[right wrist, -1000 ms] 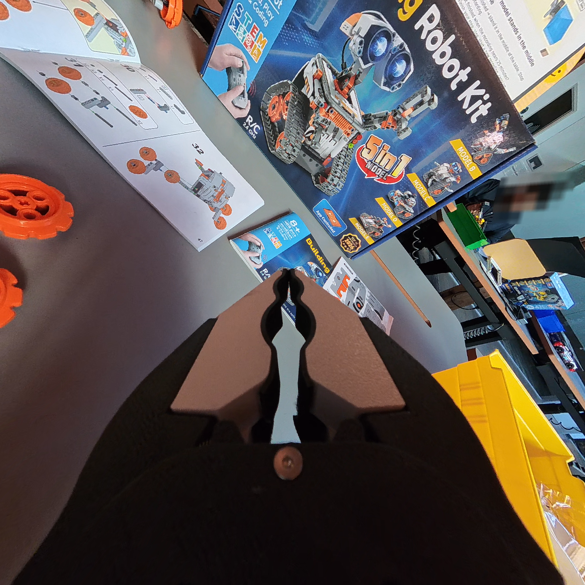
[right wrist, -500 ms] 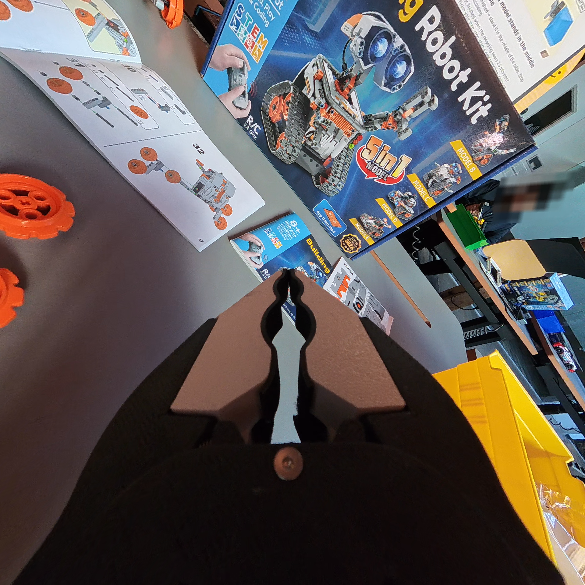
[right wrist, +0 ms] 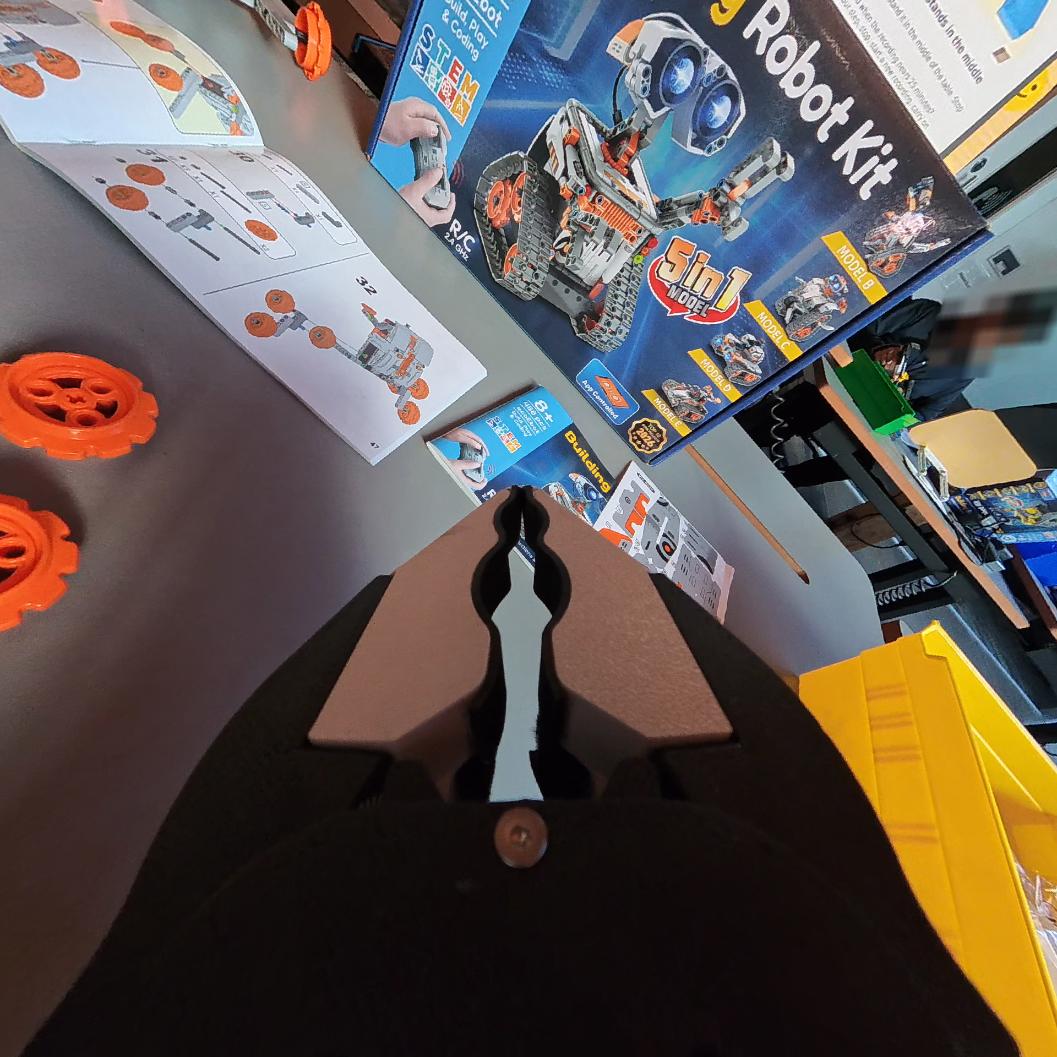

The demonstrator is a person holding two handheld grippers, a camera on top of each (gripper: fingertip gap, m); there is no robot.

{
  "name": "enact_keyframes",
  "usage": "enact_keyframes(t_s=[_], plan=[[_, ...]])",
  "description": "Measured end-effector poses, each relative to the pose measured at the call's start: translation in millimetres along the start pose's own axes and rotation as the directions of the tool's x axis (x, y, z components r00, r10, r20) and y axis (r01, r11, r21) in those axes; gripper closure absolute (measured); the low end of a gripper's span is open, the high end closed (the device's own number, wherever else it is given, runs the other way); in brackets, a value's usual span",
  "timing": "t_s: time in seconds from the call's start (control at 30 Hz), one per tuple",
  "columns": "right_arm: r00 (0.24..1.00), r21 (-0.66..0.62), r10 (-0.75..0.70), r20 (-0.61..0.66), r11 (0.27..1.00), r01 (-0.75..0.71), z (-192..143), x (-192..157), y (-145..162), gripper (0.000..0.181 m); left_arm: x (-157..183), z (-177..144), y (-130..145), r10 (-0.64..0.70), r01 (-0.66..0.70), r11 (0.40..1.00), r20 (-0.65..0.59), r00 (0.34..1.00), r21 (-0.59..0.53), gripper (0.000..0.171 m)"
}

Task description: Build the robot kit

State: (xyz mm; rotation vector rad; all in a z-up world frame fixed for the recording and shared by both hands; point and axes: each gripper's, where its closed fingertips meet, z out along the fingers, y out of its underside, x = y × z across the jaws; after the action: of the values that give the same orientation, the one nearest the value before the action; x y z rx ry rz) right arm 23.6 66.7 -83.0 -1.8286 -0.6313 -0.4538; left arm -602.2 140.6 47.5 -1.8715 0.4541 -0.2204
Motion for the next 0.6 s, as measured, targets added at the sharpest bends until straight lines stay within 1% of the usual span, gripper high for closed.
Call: enact_keyframes(t_s=[0.6], plan=[[0.999,-0.001,0.026,0.032,1.000,-0.026,0.1,-3.9,-0.3,0.181,2.1,-0.6,-0.5,0.011,-0.011,1.000,-0.007,1.000,-0.010,0.134]])
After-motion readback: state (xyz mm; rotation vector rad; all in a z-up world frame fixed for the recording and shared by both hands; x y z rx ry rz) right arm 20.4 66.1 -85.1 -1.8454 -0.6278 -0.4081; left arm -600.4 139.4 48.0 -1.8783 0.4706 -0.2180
